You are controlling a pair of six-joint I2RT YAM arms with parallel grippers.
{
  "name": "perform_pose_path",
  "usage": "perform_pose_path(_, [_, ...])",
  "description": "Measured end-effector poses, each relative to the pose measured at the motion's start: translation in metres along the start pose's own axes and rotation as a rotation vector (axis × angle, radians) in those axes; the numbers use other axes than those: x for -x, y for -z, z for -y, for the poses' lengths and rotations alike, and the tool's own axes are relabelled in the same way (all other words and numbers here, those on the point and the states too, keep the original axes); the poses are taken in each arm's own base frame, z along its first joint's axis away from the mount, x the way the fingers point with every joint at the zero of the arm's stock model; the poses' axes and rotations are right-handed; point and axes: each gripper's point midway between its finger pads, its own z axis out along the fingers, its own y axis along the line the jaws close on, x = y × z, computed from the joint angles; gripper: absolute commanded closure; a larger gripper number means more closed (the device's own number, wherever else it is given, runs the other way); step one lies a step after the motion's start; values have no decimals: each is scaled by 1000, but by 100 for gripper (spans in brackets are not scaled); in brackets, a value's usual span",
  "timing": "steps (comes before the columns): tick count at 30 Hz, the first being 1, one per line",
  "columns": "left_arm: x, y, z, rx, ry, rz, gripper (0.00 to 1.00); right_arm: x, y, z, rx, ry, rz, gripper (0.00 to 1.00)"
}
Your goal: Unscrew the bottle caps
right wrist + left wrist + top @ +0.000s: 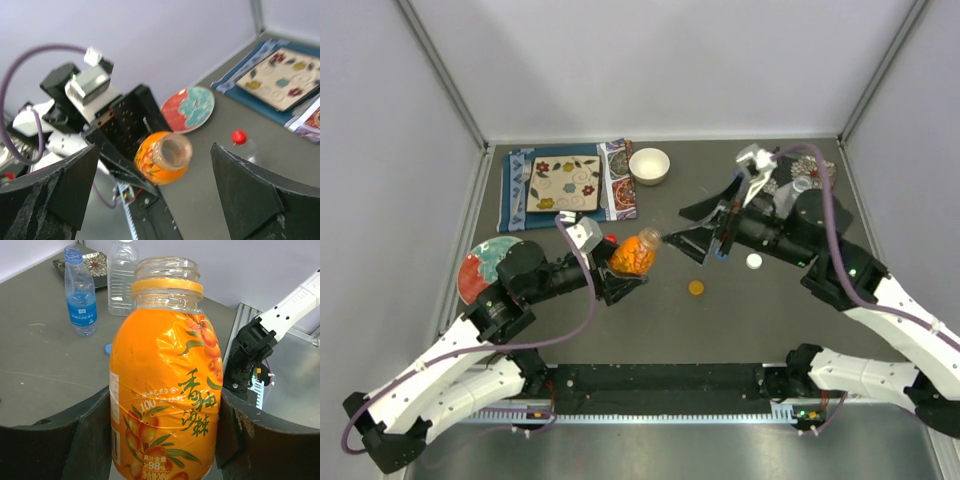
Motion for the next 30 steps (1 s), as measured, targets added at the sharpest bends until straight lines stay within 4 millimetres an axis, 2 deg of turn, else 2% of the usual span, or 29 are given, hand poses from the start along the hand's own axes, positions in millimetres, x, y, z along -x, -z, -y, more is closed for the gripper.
perform_pose_path(6, [-6, -10, 1, -29, 22, -22, 58, -64, -19, -1, 65, -68, -167, 7])
perform_pose_path(10, [-6, -13, 3, -45, 36, -24, 58, -81, -27, 5, 52, -91, -211, 11])
perform_pose_path(17, [-4, -13, 7, -67, 38, -17, 57, -71, -31, 0, 76, -102, -161, 34])
perform_pose_path(18, [-3, -13, 8, -69, 36, -12, 57, -70, -32, 0, 75, -103, -157, 42])
perform_pose_path(27, [2, -10, 10, -80, 29, 2, 55, -68, -39, 4, 58, -114, -138, 77])
perform_pose_path(28, [2, -10, 11, -80, 29, 3, 52, -67, -39, 4, 58, -115, -136, 80])
perform_pose_path(30, [2, -10, 10, -78, 28, 6, 23, -67, -39, 4, 58, -114, -135, 83])
